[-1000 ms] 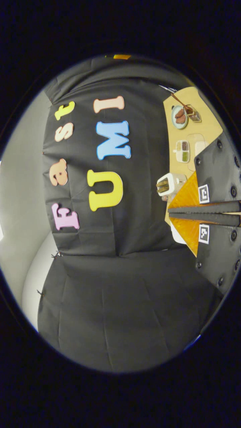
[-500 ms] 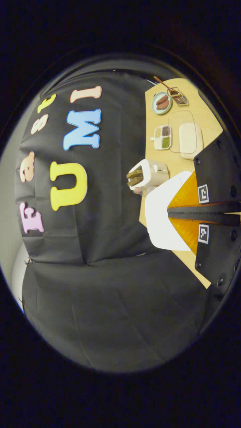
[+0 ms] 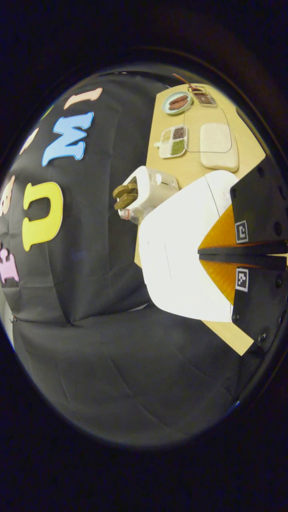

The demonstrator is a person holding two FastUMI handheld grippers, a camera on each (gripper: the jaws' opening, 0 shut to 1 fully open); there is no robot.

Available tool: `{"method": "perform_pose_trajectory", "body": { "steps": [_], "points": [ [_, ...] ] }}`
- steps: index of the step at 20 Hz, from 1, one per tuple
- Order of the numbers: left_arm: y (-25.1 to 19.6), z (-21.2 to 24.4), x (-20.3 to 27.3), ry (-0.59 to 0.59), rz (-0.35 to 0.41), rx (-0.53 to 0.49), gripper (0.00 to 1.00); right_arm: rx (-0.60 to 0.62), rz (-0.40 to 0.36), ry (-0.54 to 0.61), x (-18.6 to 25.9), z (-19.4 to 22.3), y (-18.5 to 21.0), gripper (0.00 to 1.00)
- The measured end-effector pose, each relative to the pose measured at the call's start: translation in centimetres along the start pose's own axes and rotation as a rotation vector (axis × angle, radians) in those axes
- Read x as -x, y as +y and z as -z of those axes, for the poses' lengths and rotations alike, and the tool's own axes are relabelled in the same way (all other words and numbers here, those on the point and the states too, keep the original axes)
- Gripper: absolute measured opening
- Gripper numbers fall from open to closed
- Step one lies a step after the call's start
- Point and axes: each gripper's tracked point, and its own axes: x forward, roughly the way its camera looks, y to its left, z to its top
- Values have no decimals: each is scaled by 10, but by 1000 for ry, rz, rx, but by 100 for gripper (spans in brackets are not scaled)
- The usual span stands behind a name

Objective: Close the left gripper, press the button to open the rice cooker; take a wooden spoon from the chopstick holder with the right hand, scoop a spoonful of rice and pour it into the rice cooker, then put the wooden spoon back into the chopstick holder.

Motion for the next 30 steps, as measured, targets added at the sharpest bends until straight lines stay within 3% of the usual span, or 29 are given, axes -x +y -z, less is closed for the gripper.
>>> {"method": "perform_pose_trajectory", "body": {
  "steps": [1,7,13,18,30],
  "points": [
    [-3,9,-5,43,3,6,10,2,0,2,1,1,1,97],
    [-1,-1,-3,28,-2,-76,9,-6,-13,-13,0,-4,6,96],
    [7,-59,34,-249,-59,-116,10,-10,-14,-25,6,-5,9,96],
    [4,-90,65,-389,-63,-135,9,-16,-5,-34,14,-6,6,96],
    [3,-58,55,-310,-34,-148,9,-50,36,-27,13,-1,-11,96]
  ]
}}
